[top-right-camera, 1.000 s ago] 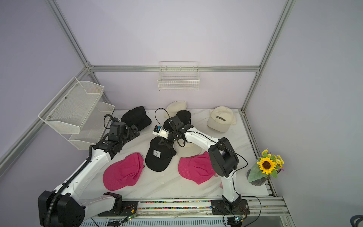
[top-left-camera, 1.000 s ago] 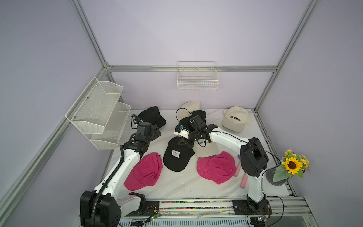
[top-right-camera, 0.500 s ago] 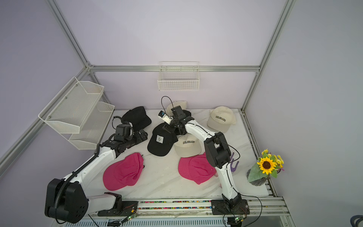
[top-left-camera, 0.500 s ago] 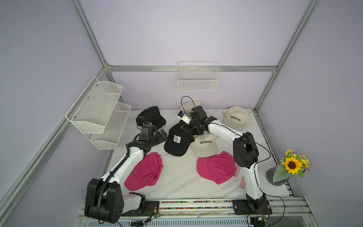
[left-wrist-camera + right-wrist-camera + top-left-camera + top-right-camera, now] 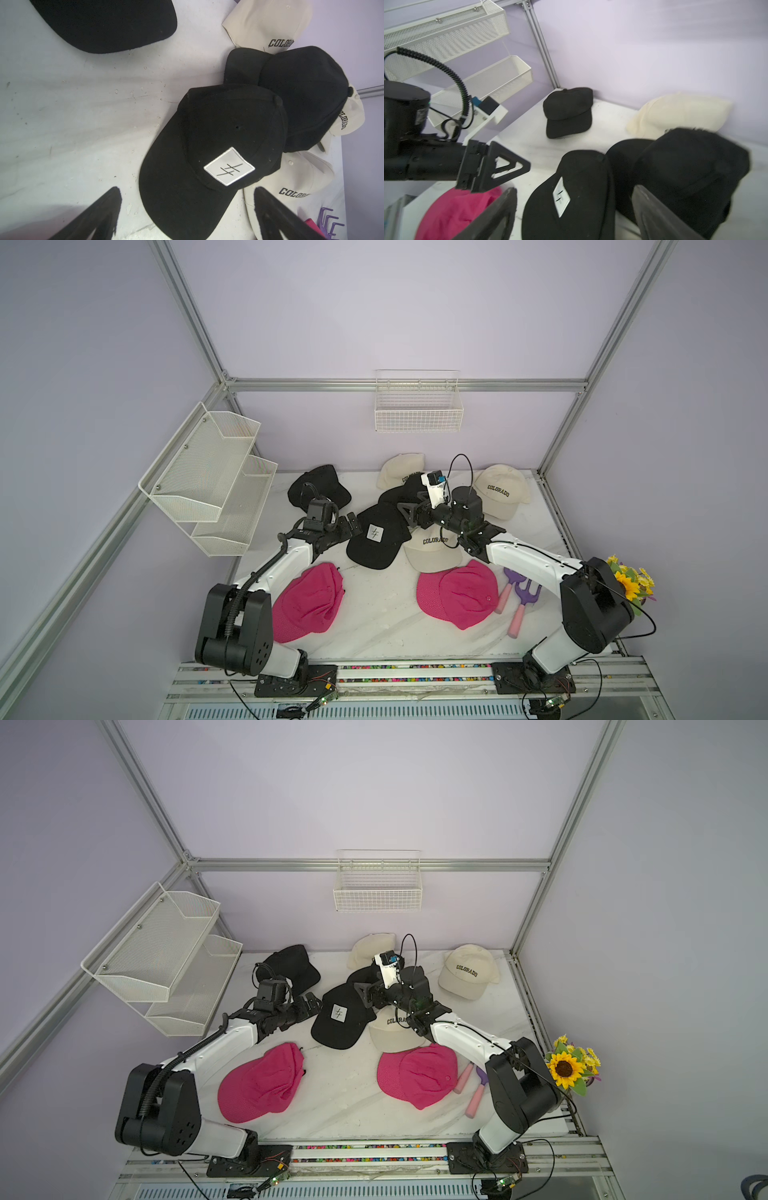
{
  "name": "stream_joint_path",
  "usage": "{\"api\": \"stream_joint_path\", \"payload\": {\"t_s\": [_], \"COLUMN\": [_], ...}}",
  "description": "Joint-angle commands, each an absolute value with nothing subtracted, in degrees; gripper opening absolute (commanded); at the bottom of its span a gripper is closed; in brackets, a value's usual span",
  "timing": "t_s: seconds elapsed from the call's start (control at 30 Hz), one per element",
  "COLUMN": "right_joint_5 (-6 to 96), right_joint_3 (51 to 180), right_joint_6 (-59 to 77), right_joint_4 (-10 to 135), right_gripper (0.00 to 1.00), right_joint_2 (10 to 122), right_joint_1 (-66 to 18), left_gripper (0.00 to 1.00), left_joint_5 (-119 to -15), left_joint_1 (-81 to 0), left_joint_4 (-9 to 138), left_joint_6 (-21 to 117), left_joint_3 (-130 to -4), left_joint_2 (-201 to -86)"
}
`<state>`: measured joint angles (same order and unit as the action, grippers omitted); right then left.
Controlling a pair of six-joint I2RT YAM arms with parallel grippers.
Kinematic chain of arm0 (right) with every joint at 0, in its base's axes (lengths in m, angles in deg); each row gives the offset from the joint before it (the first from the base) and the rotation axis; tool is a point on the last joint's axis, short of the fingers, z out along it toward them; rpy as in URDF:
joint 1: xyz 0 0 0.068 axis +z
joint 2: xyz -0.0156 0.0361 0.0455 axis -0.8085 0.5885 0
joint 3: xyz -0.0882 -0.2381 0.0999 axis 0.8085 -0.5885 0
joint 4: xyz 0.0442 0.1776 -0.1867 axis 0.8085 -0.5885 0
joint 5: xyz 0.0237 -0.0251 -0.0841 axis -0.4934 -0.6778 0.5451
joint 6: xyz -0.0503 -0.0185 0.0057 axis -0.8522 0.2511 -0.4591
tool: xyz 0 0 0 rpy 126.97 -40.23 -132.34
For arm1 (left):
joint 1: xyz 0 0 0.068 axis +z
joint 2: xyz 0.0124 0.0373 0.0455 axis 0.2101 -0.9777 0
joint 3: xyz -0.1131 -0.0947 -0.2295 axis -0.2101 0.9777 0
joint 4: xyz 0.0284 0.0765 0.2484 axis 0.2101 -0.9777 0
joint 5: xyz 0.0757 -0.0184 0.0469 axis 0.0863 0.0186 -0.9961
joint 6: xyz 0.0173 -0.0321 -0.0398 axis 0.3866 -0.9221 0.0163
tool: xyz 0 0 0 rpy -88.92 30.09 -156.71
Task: Stack the baseball caps by color
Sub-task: Place the baseball cap at the center of the board, then move the baseball cap to the center of the board.
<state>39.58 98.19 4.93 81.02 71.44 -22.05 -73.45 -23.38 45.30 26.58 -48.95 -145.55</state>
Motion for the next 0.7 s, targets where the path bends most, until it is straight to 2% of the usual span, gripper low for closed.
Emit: {"api": "stream_joint_path", "payload": {"t_s": [0.0,0.1,0.23,0.27,0.3,0.43,0.5,0.57,0.67], "right_joint_5": [38.1,38.2,38.3,38.5,38.9,41.5,44.5,48.3,53.3], "right_joint_3": [96.1,95.9,95.9,96.3,96.6,96.9,96.6,96.7,97.0], "right_joint_6": [13.1,13.7,15.9,16.4,16.9,19.5,20.6,21.3,22.3], "right_joint_4": [79.0,74.7,71.8,71.0,70.4,70.2,70.3,70.1,69.4], "right_gripper": [0.88,0.85,0.74,0.68,0.55,0.37,0.21,0.0,0.0], "right_joint_2": [75.0,77.5,80.3,81.3,82.3,85.4,86.3,87.1,87.6], "right_joint_1": [-18.8,-16.8,-15.1,-14.5,-14.2,-13.5,-13.5,-13.5,-13.8], "left_gripper": [1.0,1.0,1.0,1.0,1.0,1.0,1.0,1.0,1.0], "left_joint_5": [-74.0,-74.9,-74.4,-73.5,-72.6,-73.7,-73.8,-73.4,-72.1], "left_joint_1": [-22.4,-21.6,-20.3,-20.1,-19.8,-19.5,-19.0,-18.9,-18.8], "left_joint_4": [47.4,48.3,48.7,49.6,50.6,53.3,53.8,53.9,54.6], "left_joint_6": [27.3,27.2,27.6,27.8,28.2,28.4,28.7,29.3,30.5], "left_joint_3": [-50.8,-50.6,-51.4,-51.4,-51.3,-50.8,-51.2,-52.1,-53.3], "left_joint_2": [-146.2,-146.6,-147.9,-148.3,-148.6,-149.5,-150.6,-152.1,-154.7]}}
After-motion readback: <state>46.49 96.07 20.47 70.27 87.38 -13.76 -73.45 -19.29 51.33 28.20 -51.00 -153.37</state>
